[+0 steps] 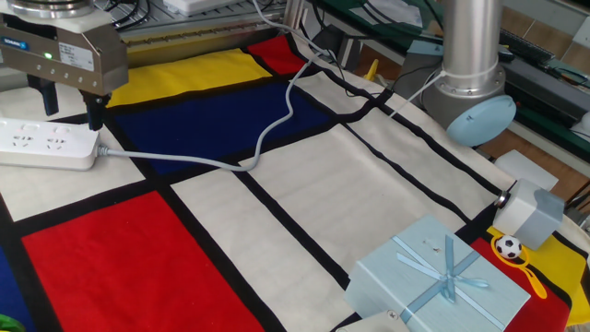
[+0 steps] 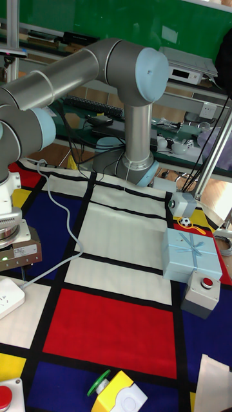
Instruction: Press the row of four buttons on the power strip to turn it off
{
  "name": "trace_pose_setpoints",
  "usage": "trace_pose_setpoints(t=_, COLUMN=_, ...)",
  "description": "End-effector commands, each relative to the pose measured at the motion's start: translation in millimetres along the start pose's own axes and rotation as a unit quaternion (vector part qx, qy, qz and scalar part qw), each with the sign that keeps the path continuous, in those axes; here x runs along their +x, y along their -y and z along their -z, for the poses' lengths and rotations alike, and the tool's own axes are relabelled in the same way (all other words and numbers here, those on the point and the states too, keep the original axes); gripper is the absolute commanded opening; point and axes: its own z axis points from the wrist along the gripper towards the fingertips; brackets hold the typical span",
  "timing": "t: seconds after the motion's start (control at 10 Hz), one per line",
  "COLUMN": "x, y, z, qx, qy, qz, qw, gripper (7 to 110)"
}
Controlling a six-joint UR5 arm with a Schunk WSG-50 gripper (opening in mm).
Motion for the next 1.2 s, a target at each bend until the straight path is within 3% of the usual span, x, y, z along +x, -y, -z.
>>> trace_pose_setpoints(t=0.0, x=-12.5, y=3, z=-8.9, qx=-0.006, qy=0.019, qz=-0.003, qw=0.9998, gripper=66)
trace_pose_setpoints(t=0.2, x=-16.0, y=-1, z=-11.5, qx=-0.011, qy=0.026, qz=-0.003, qw=0.9996, gripper=66)
trace_pose_setpoints(t=0.7, x=9.4, y=-4, z=-20.2, qx=-0.008, qy=0.021, qz=-0.009, qw=0.9997, gripper=66)
trace_pose_setpoints(t=1.1, x=8.4, y=-1, z=-19.0, qx=-0.007, qy=0.019, qz=-0.009, qw=0.9998, gripper=66)
